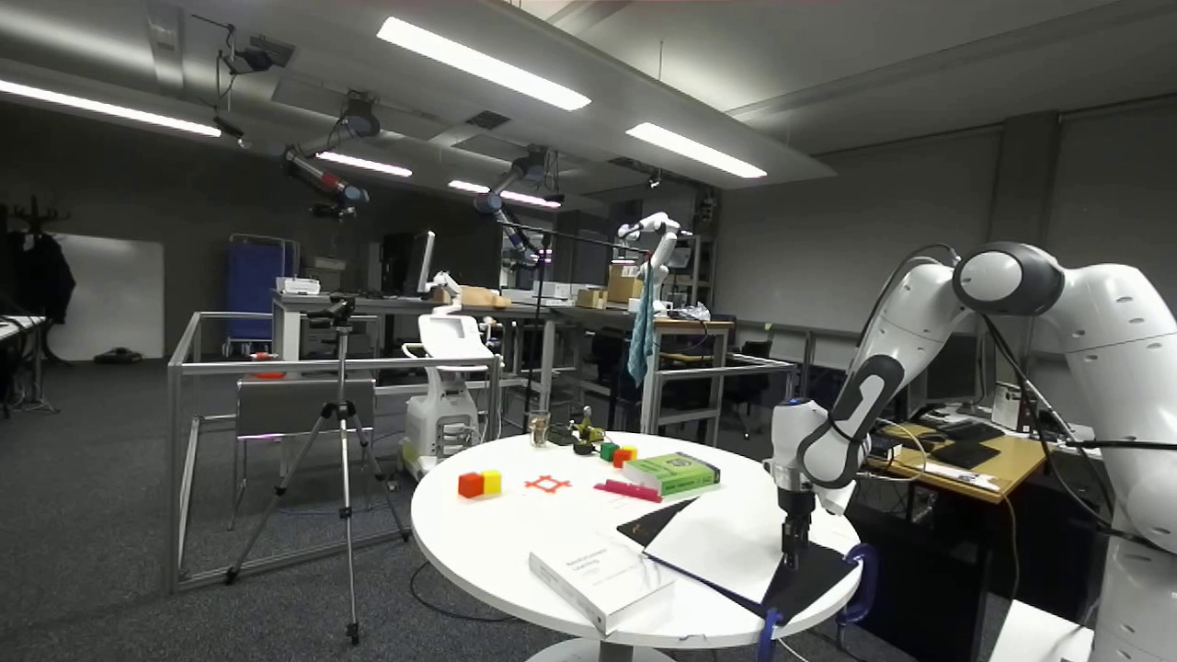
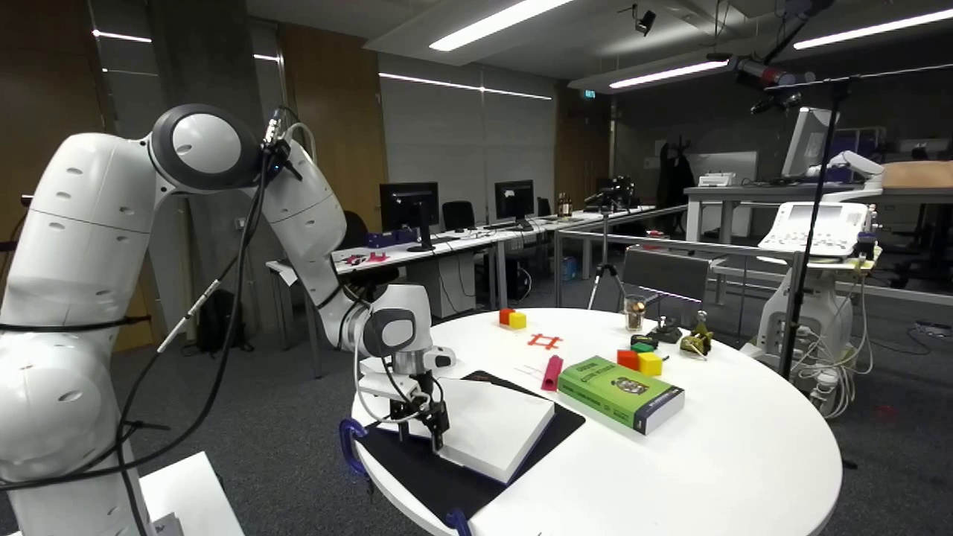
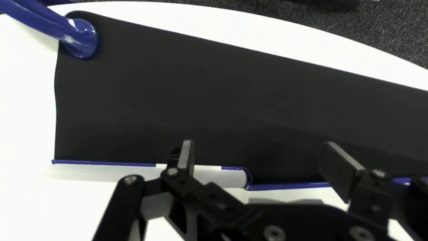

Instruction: Push the open book backwards, then close the book

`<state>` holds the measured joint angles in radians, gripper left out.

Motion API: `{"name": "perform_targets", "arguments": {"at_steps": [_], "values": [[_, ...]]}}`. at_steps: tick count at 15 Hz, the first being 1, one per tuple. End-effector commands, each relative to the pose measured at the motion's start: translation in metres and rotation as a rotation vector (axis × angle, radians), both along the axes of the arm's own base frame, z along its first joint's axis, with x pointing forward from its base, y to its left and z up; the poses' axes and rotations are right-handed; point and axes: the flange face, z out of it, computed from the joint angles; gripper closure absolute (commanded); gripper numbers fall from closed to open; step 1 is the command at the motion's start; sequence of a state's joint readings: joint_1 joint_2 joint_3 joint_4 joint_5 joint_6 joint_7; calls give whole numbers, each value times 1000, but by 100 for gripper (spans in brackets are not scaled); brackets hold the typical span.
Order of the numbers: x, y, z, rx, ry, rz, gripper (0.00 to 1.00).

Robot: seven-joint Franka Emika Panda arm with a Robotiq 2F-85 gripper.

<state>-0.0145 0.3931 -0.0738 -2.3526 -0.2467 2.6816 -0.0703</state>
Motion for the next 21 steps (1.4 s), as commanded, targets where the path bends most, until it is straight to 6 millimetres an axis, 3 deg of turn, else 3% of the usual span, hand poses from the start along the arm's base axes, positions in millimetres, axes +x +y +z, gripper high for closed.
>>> {"name": "perform_targets", "arguments": {"at_steps": [1,15,21], "values": [[8,2,-3,16,-25,-15,0],[25,-2,-17,56,-82,-75,0],[38,-19,-19,67,-101,-128,0]]}}
